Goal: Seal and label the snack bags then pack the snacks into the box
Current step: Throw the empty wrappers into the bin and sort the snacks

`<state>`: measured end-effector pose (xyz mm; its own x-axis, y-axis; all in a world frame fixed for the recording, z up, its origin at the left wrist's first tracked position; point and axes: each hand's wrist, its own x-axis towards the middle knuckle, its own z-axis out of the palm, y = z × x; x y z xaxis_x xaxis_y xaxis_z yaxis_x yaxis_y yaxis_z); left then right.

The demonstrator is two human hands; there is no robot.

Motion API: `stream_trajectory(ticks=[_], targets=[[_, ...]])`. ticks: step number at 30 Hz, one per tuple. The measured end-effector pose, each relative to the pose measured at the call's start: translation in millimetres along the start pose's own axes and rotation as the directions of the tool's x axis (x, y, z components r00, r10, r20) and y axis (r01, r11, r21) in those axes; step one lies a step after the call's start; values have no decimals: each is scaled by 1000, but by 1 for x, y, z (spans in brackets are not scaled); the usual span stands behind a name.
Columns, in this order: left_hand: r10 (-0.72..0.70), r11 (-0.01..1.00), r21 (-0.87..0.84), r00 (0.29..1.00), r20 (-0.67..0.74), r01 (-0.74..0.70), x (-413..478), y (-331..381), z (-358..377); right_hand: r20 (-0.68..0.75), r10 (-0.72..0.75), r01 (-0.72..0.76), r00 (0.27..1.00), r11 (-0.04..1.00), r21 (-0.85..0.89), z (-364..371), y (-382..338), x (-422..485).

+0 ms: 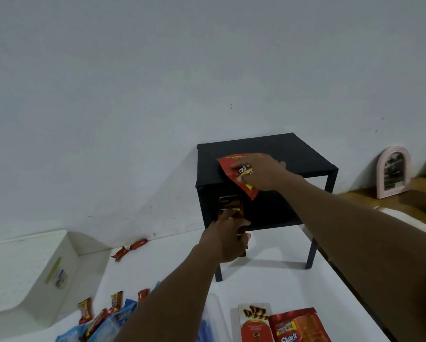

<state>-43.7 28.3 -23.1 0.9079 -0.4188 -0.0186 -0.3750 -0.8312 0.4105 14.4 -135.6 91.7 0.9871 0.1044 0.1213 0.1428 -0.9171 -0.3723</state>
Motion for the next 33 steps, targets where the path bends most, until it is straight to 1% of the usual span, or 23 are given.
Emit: stream_trajectory(ticks=[3, 9, 14, 16, 18, 21, 24, 27, 30, 33], targets=[[35, 999, -3, 999, -22, -35, -20, 1, -12, 23, -10, 11, 1000, 1000, -28, 1, -19, -13], [108, 994, 4, 991, -79, -108, -76, -7, -36, -12, -31, 31, 999, 1000, 3, -2, -69, -43], [99, 995, -16, 988, -122, -102, -139, -32, -60, 27, -101, 102, 995, 994, -30, 5, -140, -71], [76, 997, 13, 987, -143, -75, -172, -56, -73, 38, -139, 140, 990, 990, -27, 13, -175, -80], [25, 999, 50, 983, -184, -16, -209, -89, -88, 52, -187, 188, 981, 982, -13, 23, -214, -86], [-122, 988, 59, 954, -272, 143, -277, -148, -114, 103, -289, 287, 952, 957, 36, 48, -285, -95], [-268, 952, 45, 896, -355, 303, -360, -210, -140, 149, -378, 367, 914, 925, 97, 81, -372, -113], [-438, 877, -7, 791, -427, 481, -454, -264, -159, 225, -507, 483, 832, 861, 158, 126, -464, -142], [-616, 750, -97, 638, -462, 654, -551, -308, -166, 322, -635, 606, 702, 771, 197, 176, -553, -184], [-746, 608, -170, 483, -459, 776, -643, -341, -158, 408, -742, 721, 532, 649, 240, 228, -629, -234]])
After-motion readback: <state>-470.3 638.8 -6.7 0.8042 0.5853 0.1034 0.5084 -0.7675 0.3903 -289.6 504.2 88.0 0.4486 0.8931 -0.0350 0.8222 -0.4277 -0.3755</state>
